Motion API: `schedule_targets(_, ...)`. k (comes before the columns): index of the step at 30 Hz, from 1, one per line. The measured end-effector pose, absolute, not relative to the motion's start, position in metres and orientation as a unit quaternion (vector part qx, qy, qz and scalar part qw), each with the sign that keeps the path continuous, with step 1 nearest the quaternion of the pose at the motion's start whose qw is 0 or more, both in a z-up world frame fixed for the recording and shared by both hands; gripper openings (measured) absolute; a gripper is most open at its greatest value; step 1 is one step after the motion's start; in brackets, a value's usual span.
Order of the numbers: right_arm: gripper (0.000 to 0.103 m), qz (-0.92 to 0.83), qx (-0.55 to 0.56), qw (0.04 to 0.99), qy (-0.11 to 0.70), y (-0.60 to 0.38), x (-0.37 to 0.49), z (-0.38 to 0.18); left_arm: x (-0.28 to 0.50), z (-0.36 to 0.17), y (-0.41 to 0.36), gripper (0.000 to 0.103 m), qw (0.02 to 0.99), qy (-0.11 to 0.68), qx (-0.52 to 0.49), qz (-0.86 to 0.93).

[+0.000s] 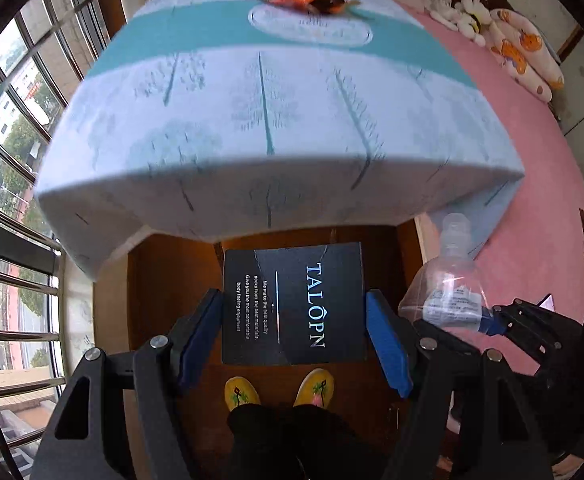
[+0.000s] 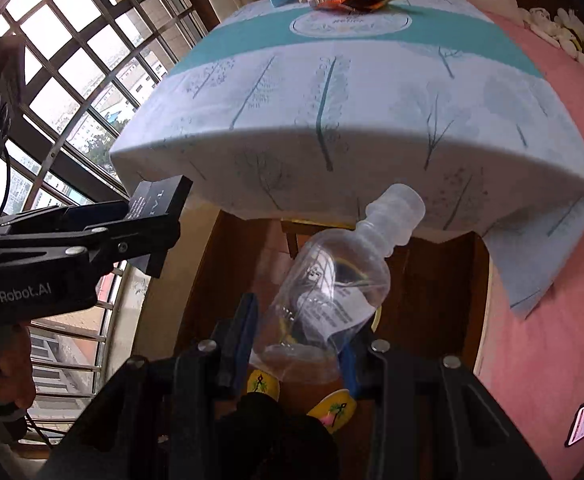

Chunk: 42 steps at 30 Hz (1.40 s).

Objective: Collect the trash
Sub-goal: 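Carry the black card and plastic bottle down over the bin, then open both tools over the bin and raise them back toward the table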

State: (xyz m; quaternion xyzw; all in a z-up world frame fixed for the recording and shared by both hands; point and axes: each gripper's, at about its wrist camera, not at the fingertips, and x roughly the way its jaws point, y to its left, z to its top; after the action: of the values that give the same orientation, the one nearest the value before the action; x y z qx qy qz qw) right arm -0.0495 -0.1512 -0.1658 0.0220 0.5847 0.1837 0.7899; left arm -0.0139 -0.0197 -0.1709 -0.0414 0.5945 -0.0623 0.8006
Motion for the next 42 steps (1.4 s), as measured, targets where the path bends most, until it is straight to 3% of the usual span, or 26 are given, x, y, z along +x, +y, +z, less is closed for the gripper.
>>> schedule_targets(16, 0.037, 0.115, 0.048, 0.769, 0.627, -0.141, -0.042, -0.368, 0.014, -0.409, -0.022, 0.071, 0.747, 0.655, -0.036, -0.107)
schedule_targets(19, 0.037, 0.102, 0.054, 0.766, 0.632, -0.145, -0.041, -0.391, 0.017, -0.433, -0.027, 0.073, 0.741, 0.66, -0.029, -0.12)
schedule_targets(20, 0.037, 0.097, 0.055, 0.765, 0.634, -0.146, -0.04, -0.397, 0.02, -0.439, -0.029, 0.078, 0.737, 0.664, -0.024, -0.123)
schedule_targets(23, 0.037, 0.086, 0.059, 0.761, 0.641, -0.146, -0.042, -0.413, 0.02, -0.449, -0.028, 0.095, 0.737, 0.664, -0.009, -0.126)
schedule_targets(25, 0.037, 0.083, 0.059, 0.758, 0.644, -0.146, -0.042, -0.419, 0.02, -0.452, -0.028, 0.097, 0.739, 0.662, -0.003, -0.124)
schedule_targets(40, 0.038, 0.103, 0.055, 0.755, 0.645, -0.128, -0.024, -0.423, 0.012, -0.417, 0.019, 0.097, 0.776, 0.627, -0.036, -0.059)
schedule_targets(42, 0.05, 0.097, 0.057, 0.751, 0.65, -0.126, -0.021, -0.42, 0.011, -0.407, 0.022, 0.097, 0.779, 0.623, -0.037, -0.055)
